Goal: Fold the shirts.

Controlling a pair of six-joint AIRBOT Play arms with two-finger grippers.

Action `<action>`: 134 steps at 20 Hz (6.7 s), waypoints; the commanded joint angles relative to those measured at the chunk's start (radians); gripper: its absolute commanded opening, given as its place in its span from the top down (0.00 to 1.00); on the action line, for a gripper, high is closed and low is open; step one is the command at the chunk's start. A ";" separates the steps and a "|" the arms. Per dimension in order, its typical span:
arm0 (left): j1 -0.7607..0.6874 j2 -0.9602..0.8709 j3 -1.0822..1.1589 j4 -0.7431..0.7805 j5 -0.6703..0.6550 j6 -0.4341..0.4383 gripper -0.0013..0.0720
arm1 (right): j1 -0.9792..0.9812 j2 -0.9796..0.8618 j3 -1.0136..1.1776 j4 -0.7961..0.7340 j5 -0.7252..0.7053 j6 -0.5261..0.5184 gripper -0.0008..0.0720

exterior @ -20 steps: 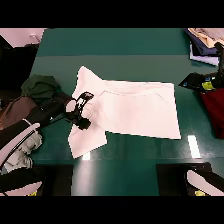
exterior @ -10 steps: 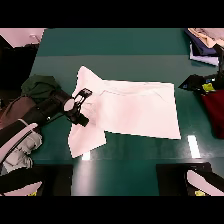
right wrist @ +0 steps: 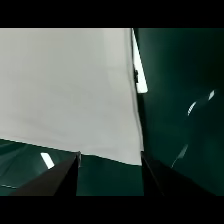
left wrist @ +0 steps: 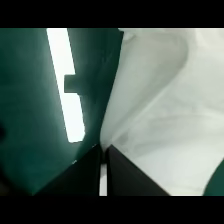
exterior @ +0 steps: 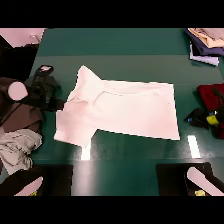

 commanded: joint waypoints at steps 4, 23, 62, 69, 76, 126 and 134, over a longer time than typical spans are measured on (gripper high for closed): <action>0.081 0.021 -0.057 -0.203 0.052 0.045 0.94 | -0.104 0.003 -0.241 0.052 -0.093 -0.086 0.40; 0.085 0.021 0.529 -0.192 0.077 0.052 0.94 | 0.113 0.171 0.306 0.486 -0.226 -0.069 0.97; 0.085 -0.585 0.673 -0.156 0.410 0.229 0.94 | 0.341 -0.556 0.873 -0.115 -0.320 0.218 0.97; 0.085 -0.596 0.673 -0.056 0.330 0.343 0.94 | 0.356 -0.555 0.873 -0.194 -0.282 0.209 0.97; 0.085 -0.596 0.621 -0.043 -0.081 0.367 0.94 | 0.356 -0.555 0.862 -0.222 -0.014 0.185 0.97; 0.210 0.124 -0.638 -0.571 0.089 0.169 0.94 | 0.283 -0.341 0.630 -0.080 0.099 0.079 0.49; 0.210 0.124 -0.498 -0.568 0.003 0.250 0.94 | -0.033 -0.136 0.074 -0.078 0.047 -0.048 0.48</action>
